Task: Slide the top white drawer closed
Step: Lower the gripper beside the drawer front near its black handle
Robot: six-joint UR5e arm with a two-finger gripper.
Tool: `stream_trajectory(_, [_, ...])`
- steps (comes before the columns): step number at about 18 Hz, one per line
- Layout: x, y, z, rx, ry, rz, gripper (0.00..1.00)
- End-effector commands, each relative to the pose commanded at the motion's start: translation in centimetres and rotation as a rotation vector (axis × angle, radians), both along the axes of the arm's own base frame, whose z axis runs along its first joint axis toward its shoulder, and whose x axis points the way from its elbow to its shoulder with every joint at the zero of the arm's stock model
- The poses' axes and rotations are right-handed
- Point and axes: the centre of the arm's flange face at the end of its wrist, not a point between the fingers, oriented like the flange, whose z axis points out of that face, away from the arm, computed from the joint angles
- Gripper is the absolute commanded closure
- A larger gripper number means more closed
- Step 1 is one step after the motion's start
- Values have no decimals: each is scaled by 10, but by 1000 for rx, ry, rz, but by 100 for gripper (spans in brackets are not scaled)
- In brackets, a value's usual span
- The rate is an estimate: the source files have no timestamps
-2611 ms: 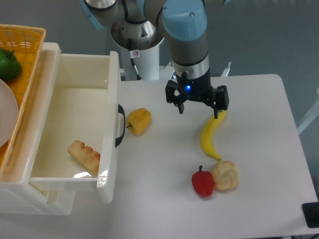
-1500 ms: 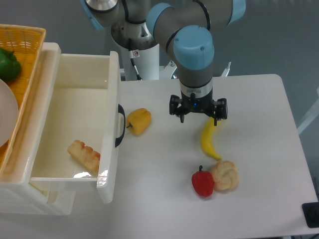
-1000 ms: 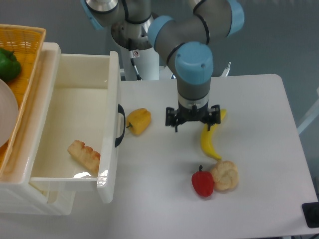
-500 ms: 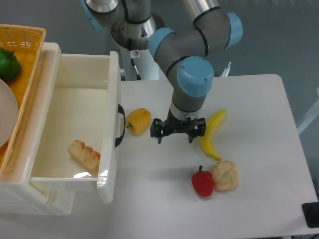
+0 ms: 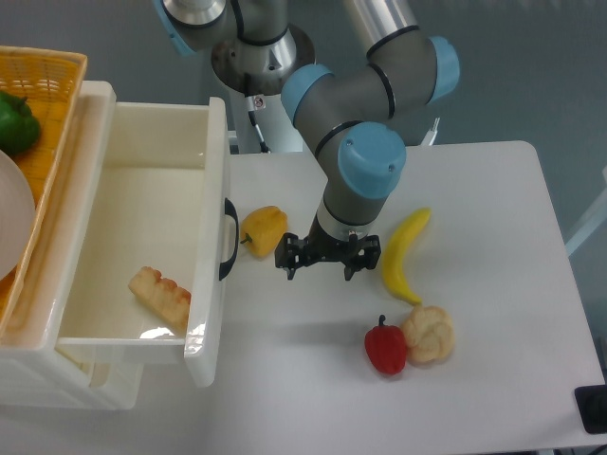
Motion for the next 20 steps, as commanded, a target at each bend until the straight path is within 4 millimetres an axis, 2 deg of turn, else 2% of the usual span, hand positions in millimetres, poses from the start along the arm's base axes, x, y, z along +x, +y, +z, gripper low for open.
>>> stream_trajectory(6, [21, 9, -10, -1, -38, -29, 0])
stream_trajectory(20, [29, 14, -5, 30, -65, -32, 0])
